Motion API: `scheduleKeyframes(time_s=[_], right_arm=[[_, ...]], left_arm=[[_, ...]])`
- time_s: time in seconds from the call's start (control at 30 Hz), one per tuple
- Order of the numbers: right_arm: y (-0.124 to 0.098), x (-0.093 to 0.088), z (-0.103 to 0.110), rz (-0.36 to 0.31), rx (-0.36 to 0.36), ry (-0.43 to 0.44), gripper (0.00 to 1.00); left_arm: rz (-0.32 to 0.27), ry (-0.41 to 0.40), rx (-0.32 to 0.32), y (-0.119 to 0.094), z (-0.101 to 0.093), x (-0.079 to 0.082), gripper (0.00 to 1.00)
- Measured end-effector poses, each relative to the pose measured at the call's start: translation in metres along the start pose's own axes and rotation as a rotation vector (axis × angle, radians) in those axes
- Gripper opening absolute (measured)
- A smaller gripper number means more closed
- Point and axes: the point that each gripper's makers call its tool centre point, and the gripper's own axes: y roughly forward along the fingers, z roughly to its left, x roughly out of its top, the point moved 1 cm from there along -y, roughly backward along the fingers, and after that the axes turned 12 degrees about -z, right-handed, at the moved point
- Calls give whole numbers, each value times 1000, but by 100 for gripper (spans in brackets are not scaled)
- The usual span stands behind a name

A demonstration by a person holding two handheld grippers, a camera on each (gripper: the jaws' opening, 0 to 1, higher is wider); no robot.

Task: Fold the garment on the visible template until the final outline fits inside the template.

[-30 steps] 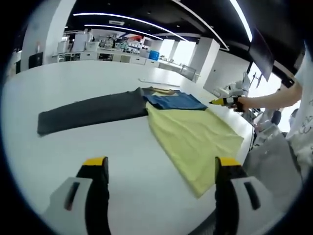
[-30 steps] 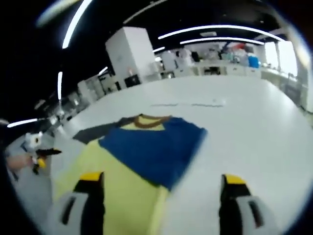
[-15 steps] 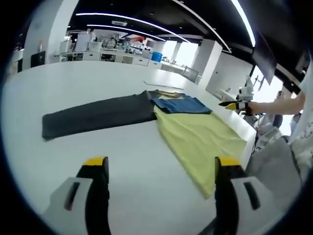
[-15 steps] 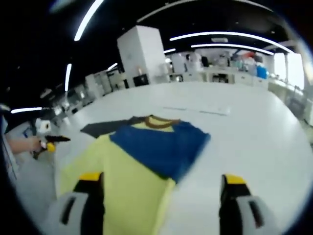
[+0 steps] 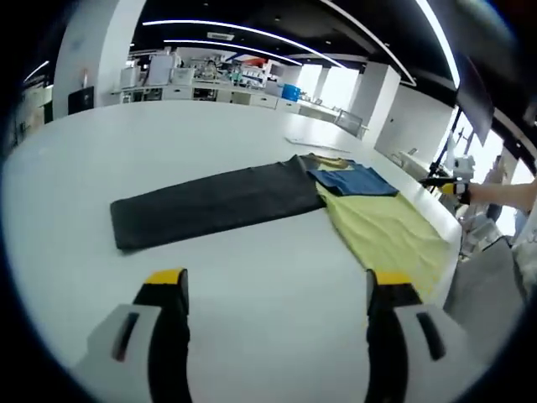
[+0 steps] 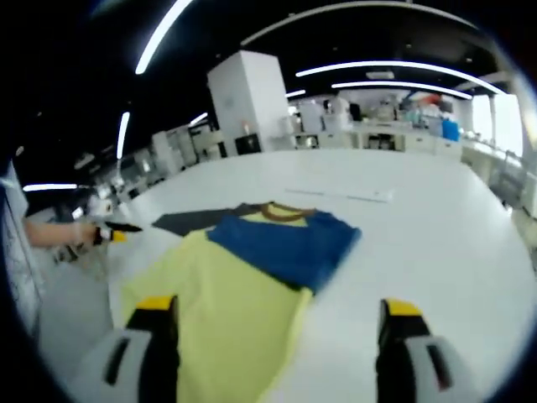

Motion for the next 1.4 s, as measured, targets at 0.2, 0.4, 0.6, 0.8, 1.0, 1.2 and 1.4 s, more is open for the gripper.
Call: scheduleKeyframes(time_s=[0.2, 0.4, 0.6, 0.8, 1.0, 1.2, 1.4], right_arm=[[-9, -7, 2, -1, -11, 27, 99], [-27, -2, 1, -23, -32, 44, 99], [-43, -5, 0, -21, -59, 55, 99], [-55, -10, -5, -17, -87, 73, 99], [-63, -13, -2, -14, -113, 89, 99], [-71, -18, 0, -10, -133, 101, 99], [-73, -22, 1, -7, -138, 111, 98]], left_arm=[[-62, -68, 168, 0, 50, 11, 81], [-51, -95, 220, 4, 73, 6, 76], [-45, -131, 258, 10, 93, 5, 68], [-76, -189, 335, 12, 108, 3, 51], [-123, -224, 441, 12, 124, 2, 27], [-155, -270, 491, 9, 130, 0, 11], [-156, -277, 510, 8, 130, 1, 5]])
